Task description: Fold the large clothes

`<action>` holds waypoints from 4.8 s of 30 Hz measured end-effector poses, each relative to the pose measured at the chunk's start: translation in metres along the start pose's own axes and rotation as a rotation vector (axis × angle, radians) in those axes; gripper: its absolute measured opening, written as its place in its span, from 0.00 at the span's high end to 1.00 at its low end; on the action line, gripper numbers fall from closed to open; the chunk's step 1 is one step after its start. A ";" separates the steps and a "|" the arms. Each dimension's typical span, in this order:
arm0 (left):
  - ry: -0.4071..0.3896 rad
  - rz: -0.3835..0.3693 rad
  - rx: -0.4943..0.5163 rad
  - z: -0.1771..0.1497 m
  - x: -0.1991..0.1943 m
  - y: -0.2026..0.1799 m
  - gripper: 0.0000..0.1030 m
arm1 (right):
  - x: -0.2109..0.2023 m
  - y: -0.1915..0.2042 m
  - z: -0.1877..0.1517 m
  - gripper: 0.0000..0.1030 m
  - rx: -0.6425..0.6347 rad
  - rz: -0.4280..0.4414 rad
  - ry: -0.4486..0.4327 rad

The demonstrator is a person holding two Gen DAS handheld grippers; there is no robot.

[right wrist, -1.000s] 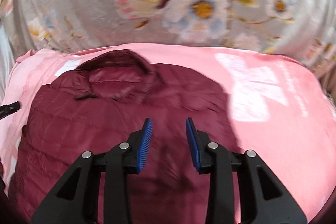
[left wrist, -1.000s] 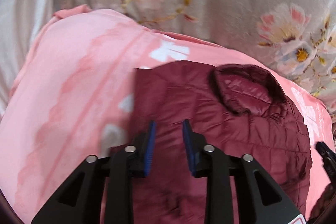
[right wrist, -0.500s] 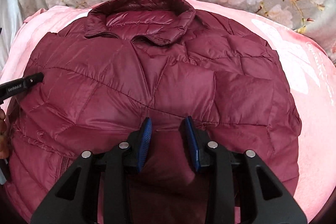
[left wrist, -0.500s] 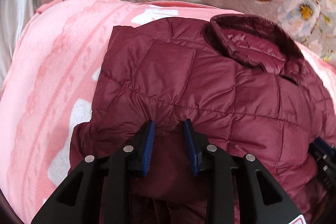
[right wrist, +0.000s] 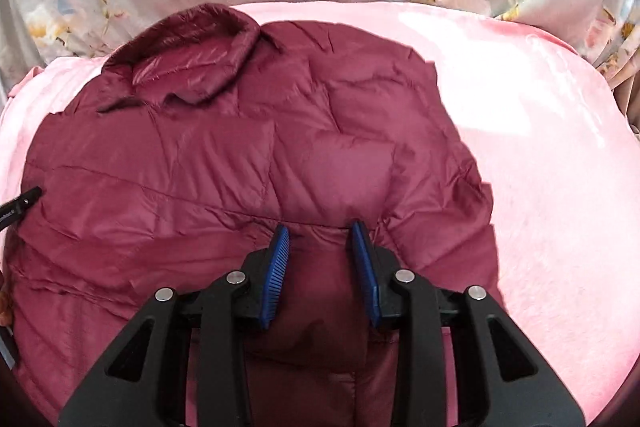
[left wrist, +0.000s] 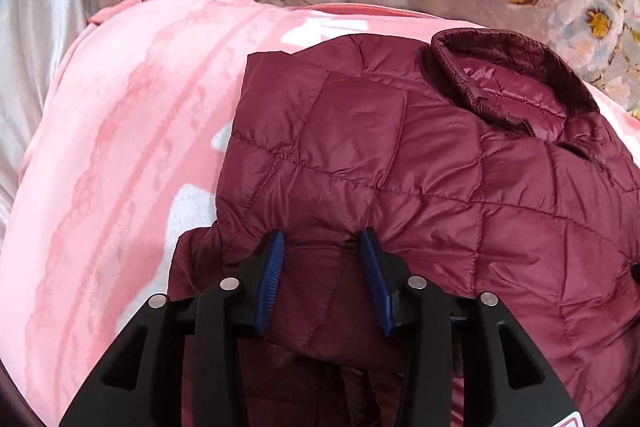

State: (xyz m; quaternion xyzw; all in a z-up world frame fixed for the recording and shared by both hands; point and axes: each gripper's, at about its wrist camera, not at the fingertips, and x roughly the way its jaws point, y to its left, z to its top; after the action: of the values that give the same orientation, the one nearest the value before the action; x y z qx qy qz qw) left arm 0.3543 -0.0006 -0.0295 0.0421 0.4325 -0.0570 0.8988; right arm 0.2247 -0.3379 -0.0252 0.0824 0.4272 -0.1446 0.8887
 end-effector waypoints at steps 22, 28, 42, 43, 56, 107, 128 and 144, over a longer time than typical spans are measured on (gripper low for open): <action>-0.034 0.087 0.049 -0.008 0.005 -0.011 0.51 | 0.004 0.007 -0.007 0.68 -0.033 -0.043 -0.033; 0.007 0.070 0.050 0.004 -0.006 -0.010 0.51 | -0.014 0.006 0.007 0.58 -0.032 -0.005 -0.035; 0.162 -0.377 -0.234 0.104 0.033 -0.060 0.44 | 0.053 0.007 0.096 0.50 0.386 0.523 0.095; 0.180 -0.372 -0.246 0.103 0.042 -0.062 0.46 | 0.061 0.008 0.098 0.51 0.409 0.535 0.106; 0.045 -0.152 0.066 0.062 0.057 -0.098 0.99 | 0.080 0.040 0.086 0.90 0.126 0.312 0.049; 0.061 -0.127 0.104 0.118 0.105 -0.109 0.96 | 0.121 0.056 0.150 0.84 -0.056 0.181 -0.046; -0.022 -0.061 0.163 0.107 0.104 -0.121 0.97 | 0.122 0.070 0.140 0.83 -0.108 0.119 -0.107; -0.021 -0.053 0.166 0.108 0.103 -0.125 0.97 | 0.122 0.070 0.140 0.83 -0.110 0.119 -0.108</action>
State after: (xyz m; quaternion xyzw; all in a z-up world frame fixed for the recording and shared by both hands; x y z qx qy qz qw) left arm 0.4844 -0.1447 -0.0460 0.1046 0.4177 -0.1170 0.8950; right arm 0.4232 -0.3328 -0.0324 0.0506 0.3802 -0.0720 0.9207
